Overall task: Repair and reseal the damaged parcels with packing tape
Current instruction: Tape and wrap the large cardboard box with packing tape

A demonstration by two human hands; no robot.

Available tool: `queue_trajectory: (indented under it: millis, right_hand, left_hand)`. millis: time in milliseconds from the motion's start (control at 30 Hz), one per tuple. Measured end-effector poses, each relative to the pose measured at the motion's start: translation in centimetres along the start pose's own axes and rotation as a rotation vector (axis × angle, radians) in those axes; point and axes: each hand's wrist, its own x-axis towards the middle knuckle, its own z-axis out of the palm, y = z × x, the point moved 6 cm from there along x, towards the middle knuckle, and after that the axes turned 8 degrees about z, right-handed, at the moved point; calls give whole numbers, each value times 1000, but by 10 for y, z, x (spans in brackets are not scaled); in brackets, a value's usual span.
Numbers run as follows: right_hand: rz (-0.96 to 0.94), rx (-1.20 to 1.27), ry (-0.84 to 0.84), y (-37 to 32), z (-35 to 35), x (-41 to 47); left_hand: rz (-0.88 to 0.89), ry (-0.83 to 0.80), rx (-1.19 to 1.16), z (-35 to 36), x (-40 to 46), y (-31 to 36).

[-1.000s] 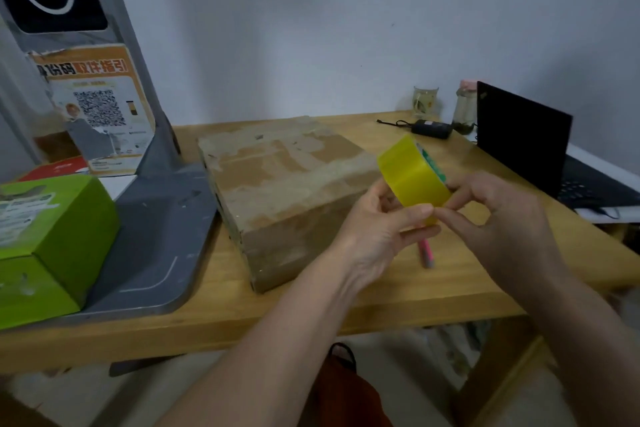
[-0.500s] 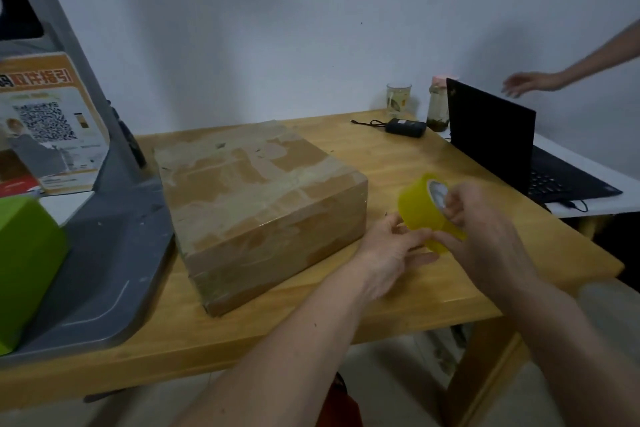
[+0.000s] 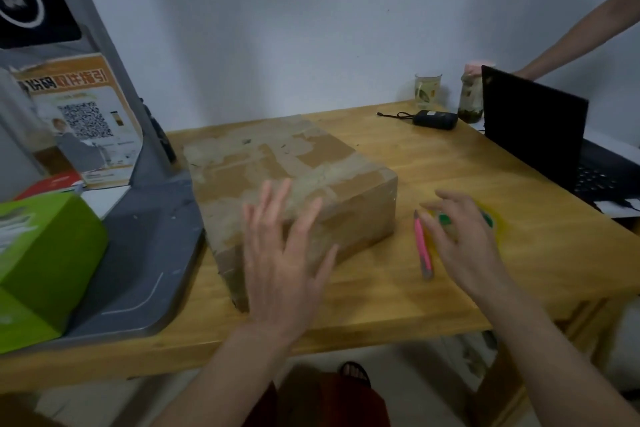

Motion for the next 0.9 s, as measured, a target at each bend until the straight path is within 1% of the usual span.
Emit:
queue_trajectory:
  millis: [67, 100, 167, 200, 267, 333, 400, 433, 533, 633, 800, 900]
  right_hand:
    - [49, 165, -8, -19, 10, 1]
    - [109, 257, -51, -25, 19, 2]
    - [203, 401, -146, -35, 41, 6]
    - [211, 419, -178, -41, 51, 8]
    - [207, 332, -194, -49, 65, 10]
    - [232, 247, -158, -53, 71, 14]
    - [241, 220, -141, -60, 74, 17]
    - [238, 189, -146, -63, 78, 18]
    - [227, 102, -169, -78, 98, 23]
    - [225, 94, -188, -86, 123, 33]
    - [179, -7, -164, -86, 147, 63]
    - [200, -46, -198, -86, 156, 79]
  left_hand:
    - [-122, 66, 53, -17, -12, -28]
    - [-195, 65, 51, -21, -19, -41]
    - [-358, 16, -23, -19, -33, -63]
    - [-429, -15, -95, -16, -39, -70]
    - [-515, -46, -241, -10, -46, -78]
    - [-563, -20, -336, -9, -43, -90]
    - [-609, -7, -312, -8, -35, -112]
    - [-643, -30, -283, -4, -30, -125]
    - [-748, -158, -228, 19, -12, -157]
    - [-777, -229, -221, 43, 3, -176]
    - [-749, -282, -147, 65, 22, -206]
    - [-730, -350, -105, 75, 30, -218]
